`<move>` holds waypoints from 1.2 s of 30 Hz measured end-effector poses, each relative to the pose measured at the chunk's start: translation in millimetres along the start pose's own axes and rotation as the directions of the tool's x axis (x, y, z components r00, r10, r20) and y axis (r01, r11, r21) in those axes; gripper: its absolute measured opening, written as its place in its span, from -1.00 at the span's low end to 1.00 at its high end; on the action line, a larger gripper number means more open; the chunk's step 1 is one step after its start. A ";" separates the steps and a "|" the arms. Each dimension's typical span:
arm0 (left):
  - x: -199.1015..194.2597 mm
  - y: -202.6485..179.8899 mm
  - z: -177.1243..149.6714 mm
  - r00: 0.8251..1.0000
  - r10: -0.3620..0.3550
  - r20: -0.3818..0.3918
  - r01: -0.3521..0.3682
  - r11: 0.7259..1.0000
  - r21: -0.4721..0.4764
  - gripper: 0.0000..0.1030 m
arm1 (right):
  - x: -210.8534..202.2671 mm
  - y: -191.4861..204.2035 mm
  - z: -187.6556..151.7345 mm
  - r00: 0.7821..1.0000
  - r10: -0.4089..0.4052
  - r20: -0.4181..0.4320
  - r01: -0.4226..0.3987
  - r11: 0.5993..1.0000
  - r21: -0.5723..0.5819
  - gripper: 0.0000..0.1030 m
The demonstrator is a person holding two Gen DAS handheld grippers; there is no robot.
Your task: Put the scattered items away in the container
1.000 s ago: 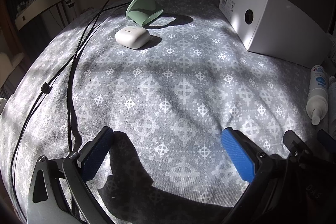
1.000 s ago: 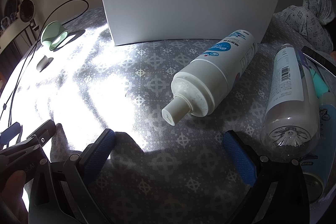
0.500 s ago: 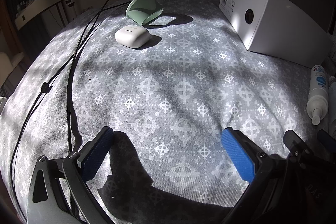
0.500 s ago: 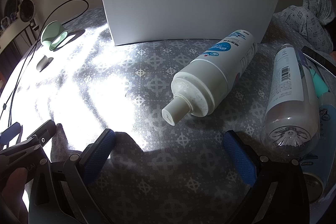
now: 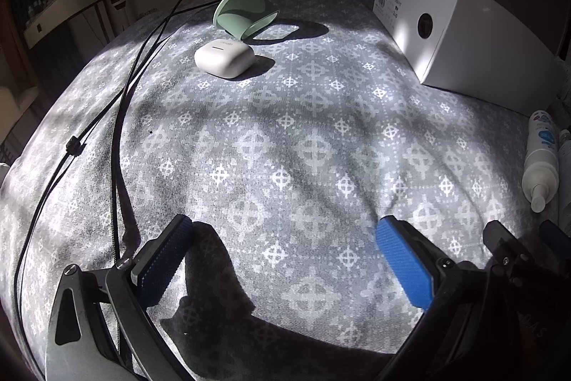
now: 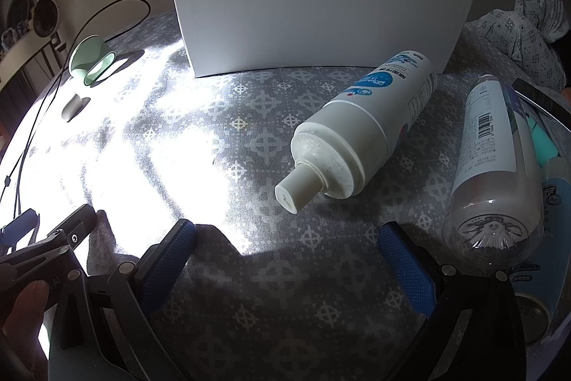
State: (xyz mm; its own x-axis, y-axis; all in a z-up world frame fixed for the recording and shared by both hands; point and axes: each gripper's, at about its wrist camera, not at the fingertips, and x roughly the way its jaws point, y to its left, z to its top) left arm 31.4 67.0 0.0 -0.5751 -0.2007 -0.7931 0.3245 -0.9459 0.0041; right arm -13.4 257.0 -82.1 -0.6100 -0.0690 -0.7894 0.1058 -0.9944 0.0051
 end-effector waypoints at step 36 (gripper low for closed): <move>-3.2 -4.4 1.8 1.000 0.016 0.014 -0.017 1.000 0.012 0.99 | 0.1 0.1 -0.1 1.000 0.002 0.000 -0.002 1.000 0.001 1.00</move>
State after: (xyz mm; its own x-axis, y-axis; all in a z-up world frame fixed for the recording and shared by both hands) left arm 30.4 71.3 3.6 -0.5800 -0.2197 -0.7845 0.3250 -0.9454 0.0245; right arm -13.4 257.0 -82.2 -0.6101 -0.0707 -0.7892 0.1061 -0.9943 0.0070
